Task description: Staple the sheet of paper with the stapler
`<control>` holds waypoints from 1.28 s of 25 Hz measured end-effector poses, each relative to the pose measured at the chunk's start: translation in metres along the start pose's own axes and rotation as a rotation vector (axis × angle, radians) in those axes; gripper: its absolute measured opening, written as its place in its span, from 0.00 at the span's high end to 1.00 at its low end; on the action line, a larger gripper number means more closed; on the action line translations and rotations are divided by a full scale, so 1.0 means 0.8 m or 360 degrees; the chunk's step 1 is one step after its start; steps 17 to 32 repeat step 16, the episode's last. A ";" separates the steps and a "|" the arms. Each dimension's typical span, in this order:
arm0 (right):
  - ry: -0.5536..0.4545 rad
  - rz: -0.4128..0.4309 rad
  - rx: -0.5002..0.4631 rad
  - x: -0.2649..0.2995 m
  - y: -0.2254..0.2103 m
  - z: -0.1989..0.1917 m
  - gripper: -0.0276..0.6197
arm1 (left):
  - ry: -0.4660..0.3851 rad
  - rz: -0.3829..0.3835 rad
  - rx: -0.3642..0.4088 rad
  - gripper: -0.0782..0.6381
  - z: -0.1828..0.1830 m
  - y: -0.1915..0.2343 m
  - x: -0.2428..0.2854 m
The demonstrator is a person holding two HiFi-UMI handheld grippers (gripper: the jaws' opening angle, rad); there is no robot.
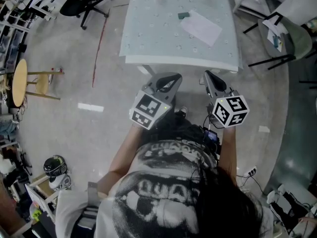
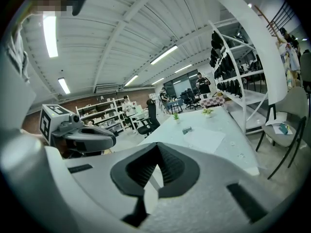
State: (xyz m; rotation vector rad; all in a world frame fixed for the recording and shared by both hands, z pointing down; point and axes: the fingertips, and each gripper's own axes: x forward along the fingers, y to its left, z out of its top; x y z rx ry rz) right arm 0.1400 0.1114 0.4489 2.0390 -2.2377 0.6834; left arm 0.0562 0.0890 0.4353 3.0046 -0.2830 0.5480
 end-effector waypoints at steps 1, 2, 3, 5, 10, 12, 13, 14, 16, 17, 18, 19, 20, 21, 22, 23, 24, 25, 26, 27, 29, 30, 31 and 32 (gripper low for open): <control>0.0001 -0.0002 0.0000 -0.001 0.000 0.000 0.98 | 0.0001 -0.0003 0.0001 0.88 0.000 -0.001 0.000; 0.0002 -0.0004 -0.0001 -0.001 -0.001 0.000 0.98 | 0.0001 -0.0005 0.0002 0.88 0.000 -0.002 0.000; 0.0003 -0.0006 -0.0001 -0.002 -0.001 0.000 0.98 | 0.0001 -0.0008 0.0002 0.88 0.000 -0.003 0.000; 0.0006 -0.0009 -0.0003 -0.003 -0.002 0.000 0.98 | -0.0001 -0.0011 0.0002 0.88 0.000 -0.005 0.000; 0.0008 -0.0015 -0.0007 -0.008 0.000 0.000 0.97 | -0.0005 -0.0014 0.0002 0.88 0.000 -0.008 -0.005; 0.0006 -0.0015 -0.0013 -0.009 0.001 0.000 0.98 | -0.0006 -0.0010 0.0005 0.88 -0.001 -0.008 -0.007; 0.0003 -0.0013 -0.0016 -0.009 0.002 0.000 0.97 | -0.0006 -0.0005 0.0007 0.88 -0.002 -0.008 -0.009; 0.0001 -0.0011 -0.0018 -0.008 0.003 0.000 0.97 | -0.0005 0.0000 0.0009 0.88 -0.003 -0.007 -0.011; -0.0005 -0.0007 -0.0020 -0.006 0.005 -0.001 0.98 | -0.0004 0.0011 0.0012 0.88 -0.006 -0.005 -0.015; -0.0005 -0.0007 -0.0020 -0.006 0.005 -0.001 0.98 | -0.0004 0.0011 0.0012 0.88 -0.006 -0.005 -0.015; -0.0005 -0.0007 -0.0020 -0.006 0.005 -0.001 0.98 | -0.0004 0.0011 0.0012 0.88 -0.006 -0.005 -0.015; -0.0005 -0.0007 -0.0020 -0.006 0.005 -0.001 0.98 | -0.0004 0.0011 0.0012 0.88 -0.006 -0.005 -0.015; -0.0005 -0.0007 -0.0020 -0.006 0.005 -0.001 0.98 | -0.0004 0.0011 0.0012 0.88 -0.006 -0.005 -0.015; -0.0005 -0.0007 -0.0020 -0.006 0.005 -0.001 0.98 | -0.0004 0.0011 0.0012 0.88 -0.006 -0.005 -0.015; -0.0005 -0.0007 -0.0020 -0.006 0.005 -0.001 0.98 | -0.0004 0.0011 0.0012 0.88 -0.006 -0.005 -0.015; -0.0005 -0.0007 -0.0020 -0.006 0.005 -0.001 0.98 | -0.0004 0.0011 0.0012 0.88 -0.006 -0.005 -0.015; -0.0005 -0.0007 -0.0020 -0.006 0.005 -0.001 0.98 | -0.0004 0.0011 0.0012 0.88 -0.006 -0.005 -0.015; -0.0005 -0.0007 -0.0020 -0.006 0.005 -0.001 0.98 | -0.0004 0.0011 0.0012 0.88 -0.006 -0.005 -0.015; -0.0005 -0.0007 -0.0020 -0.006 0.005 -0.001 0.98 | -0.0004 0.0011 0.0012 0.88 -0.006 -0.005 -0.015; -0.0005 -0.0007 -0.0020 -0.006 0.005 -0.001 0.98 | -0.0004 0.0011 0.0012 0.88 -0.006 -0.005 -0.015; -0.0005 -0.0007 -0.0020 -0.006 0.005 -0.001 0.98 | -0.0004 0.0011 0.0012 0.88 -0.006 -0.005 -0.015; -0.0005 -0.0007 -0.0020 -0.006 0.005 -0.001 0.98 | -0.0004 0.0011 0.0012 0.88 -0.006 -0.005 -0.015; -0.0005 -0.0007 -0.0020 -0.006 0.005 -0.001 0.98 | -0.0004 0.0011 0.0012 0.88 -0.006 -0.005 -0.015; -0.0005 -0.0007 -0.0020 -0.006 0.005 -0.001 0.98 | -0.0004 0.0011 0.0012 0.88 -0.006 -0.005 -0.015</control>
